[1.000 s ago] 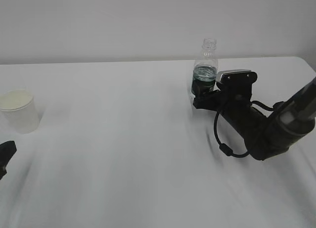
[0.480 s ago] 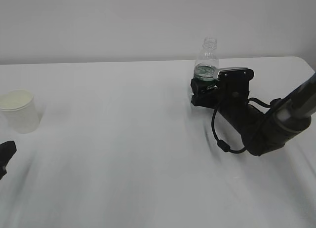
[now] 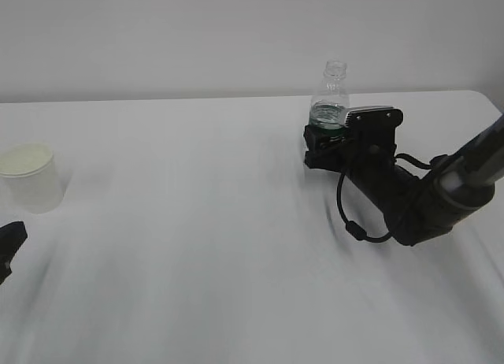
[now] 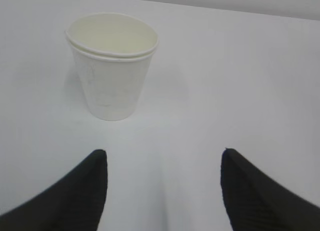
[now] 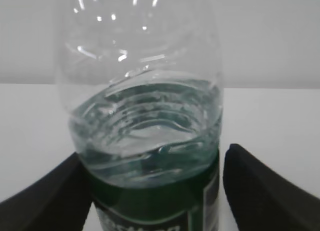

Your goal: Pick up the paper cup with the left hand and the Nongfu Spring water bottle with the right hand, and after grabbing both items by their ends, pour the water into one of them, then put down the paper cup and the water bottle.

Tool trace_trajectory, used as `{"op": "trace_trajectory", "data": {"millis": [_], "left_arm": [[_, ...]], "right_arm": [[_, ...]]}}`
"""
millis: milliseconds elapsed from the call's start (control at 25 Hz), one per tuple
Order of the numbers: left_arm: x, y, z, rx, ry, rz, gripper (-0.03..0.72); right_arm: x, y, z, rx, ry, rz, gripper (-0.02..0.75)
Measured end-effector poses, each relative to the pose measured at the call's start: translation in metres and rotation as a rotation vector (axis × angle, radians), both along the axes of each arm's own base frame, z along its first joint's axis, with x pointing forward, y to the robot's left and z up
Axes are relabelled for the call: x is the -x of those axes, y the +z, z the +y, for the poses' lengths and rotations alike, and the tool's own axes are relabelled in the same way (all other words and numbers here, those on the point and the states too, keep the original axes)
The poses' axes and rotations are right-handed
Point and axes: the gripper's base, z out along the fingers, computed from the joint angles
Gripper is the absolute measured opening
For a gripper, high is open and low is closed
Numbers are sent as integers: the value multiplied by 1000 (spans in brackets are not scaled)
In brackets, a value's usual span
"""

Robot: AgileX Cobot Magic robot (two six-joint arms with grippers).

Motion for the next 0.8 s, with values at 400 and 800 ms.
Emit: {"op": "trace_trajectory", "data": {"millis": [400, 800], "left_arm": [[0, 0, 0, 0, -2, 0, 505], [0, 0, 0, 0, -2, 0, 505]], "right_arm": [[-5, 1, 1, 2, 0, 5, 594], [-9, -2, 2, 3, 0, 10, 594]]}}
